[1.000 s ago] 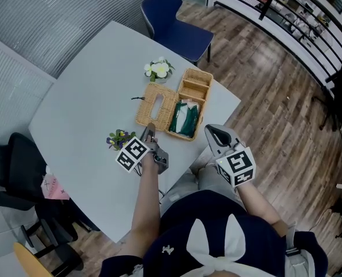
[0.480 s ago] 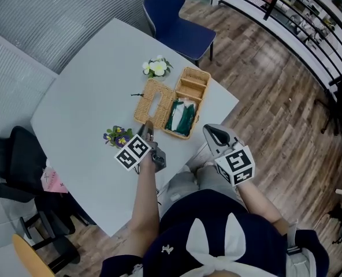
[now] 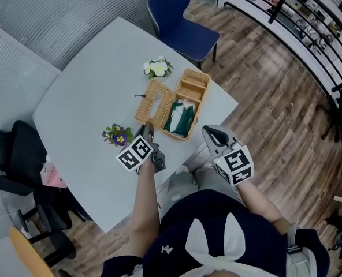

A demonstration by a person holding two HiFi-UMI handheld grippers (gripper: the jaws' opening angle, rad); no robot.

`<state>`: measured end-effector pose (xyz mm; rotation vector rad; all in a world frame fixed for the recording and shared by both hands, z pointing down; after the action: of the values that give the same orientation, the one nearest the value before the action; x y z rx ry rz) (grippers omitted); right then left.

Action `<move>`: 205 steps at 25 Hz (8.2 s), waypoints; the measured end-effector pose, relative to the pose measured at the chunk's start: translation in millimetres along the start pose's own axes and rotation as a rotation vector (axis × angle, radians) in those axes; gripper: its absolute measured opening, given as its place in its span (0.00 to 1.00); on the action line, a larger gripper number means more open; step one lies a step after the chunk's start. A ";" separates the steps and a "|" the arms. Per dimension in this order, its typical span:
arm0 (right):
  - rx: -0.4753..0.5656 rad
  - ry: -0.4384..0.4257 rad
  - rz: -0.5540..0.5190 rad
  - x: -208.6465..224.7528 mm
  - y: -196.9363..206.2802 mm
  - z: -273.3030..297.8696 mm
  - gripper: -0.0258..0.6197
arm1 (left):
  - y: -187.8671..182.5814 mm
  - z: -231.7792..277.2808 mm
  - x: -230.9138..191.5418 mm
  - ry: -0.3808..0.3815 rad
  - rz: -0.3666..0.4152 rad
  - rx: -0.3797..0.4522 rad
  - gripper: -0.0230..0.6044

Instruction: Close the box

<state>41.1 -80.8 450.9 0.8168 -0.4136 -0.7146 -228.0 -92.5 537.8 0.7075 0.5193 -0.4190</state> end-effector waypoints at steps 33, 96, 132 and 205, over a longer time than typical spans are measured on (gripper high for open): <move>-0.004 -0.046 -0.026 7.1 -3.6 -6.1 0.05 | -7.8 -22.7 24.1 0.006 0.211 0.049 0.15; 0.015 -0.034 0.015 16.6 30.5 -36.7 0.05 | 31.2 -22.6 79.8 -0.260 0.607 -0.021 0.15; -0.001 -0.020 0.019 21.7 30.2 -34.0 0.05 | 55.8 -14.2 98.1 -0.315 0.850 -0.091 0.17; -0.028 -0.012 0.068 26.9 44.9 -33.3 0.05 | 108.6 25.5 105.4 -0.423 1.185 -0.277 0.24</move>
<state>98.0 -61.7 466.8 0.7693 -0.4388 -0.6612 -79.5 -55.4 547.7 0.5276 -0.2818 0.6027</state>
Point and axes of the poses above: the fingertips, and each gripper's own axes: z forward along the fingers, x to its right, y out of its underside, the point moved 7 cm from there along -z, backward along the fingers, and after that the axes turned 15 degrees about -x, right-handed, at the moved point
